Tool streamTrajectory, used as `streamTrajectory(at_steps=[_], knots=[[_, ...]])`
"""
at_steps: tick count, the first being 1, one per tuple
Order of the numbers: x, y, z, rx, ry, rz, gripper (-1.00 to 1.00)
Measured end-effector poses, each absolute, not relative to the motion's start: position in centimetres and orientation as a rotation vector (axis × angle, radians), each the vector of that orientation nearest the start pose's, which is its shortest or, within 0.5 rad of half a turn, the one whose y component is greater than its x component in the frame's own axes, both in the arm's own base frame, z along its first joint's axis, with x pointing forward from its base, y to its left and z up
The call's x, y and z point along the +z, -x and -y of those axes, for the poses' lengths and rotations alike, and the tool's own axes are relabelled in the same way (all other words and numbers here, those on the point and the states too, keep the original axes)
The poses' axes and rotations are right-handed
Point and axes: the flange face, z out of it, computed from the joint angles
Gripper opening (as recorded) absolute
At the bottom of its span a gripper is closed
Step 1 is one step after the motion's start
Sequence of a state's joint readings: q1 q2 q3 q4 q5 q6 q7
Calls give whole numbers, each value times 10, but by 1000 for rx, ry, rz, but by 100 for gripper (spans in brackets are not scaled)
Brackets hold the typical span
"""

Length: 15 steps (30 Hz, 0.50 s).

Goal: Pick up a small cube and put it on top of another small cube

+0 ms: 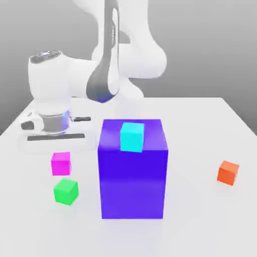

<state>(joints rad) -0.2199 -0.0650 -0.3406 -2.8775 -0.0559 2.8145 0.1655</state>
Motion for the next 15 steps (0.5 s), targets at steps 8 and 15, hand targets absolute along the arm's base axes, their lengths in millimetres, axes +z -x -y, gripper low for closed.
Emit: streamTrajectory(at_steps=[8,15], knots=[[183,-300,180,1,2966,-1027,100],[220,-300,183,-1,2961,-1036,100]])
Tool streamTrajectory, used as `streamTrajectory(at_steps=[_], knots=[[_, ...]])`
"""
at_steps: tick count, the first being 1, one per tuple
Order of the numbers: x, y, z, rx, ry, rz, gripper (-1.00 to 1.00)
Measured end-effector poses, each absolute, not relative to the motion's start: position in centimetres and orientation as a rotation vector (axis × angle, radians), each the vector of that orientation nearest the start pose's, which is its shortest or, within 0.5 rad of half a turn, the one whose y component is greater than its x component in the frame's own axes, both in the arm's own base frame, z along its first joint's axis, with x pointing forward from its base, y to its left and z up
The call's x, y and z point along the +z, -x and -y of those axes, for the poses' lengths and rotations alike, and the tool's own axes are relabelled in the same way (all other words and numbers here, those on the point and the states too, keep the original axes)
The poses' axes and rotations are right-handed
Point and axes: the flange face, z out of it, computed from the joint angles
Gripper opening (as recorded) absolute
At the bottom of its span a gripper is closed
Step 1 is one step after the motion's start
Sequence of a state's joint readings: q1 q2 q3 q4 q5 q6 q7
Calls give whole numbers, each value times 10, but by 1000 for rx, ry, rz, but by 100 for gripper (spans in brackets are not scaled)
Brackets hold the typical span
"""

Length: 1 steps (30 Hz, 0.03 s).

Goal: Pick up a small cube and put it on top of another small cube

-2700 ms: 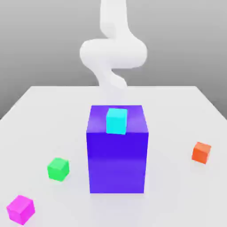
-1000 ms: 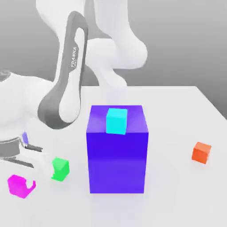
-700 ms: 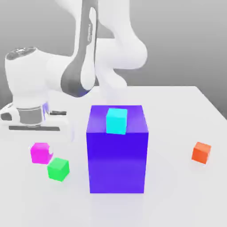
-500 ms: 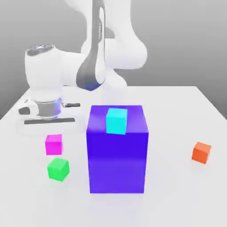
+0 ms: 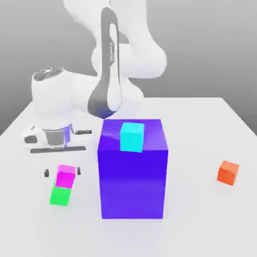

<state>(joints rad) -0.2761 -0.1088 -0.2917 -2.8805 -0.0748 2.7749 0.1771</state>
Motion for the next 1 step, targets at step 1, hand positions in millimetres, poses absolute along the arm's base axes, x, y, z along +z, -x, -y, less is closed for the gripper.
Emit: streamTrajectory(at_steps=[1], knots=[[228,-300,182,-1,2962,-1036,100]])
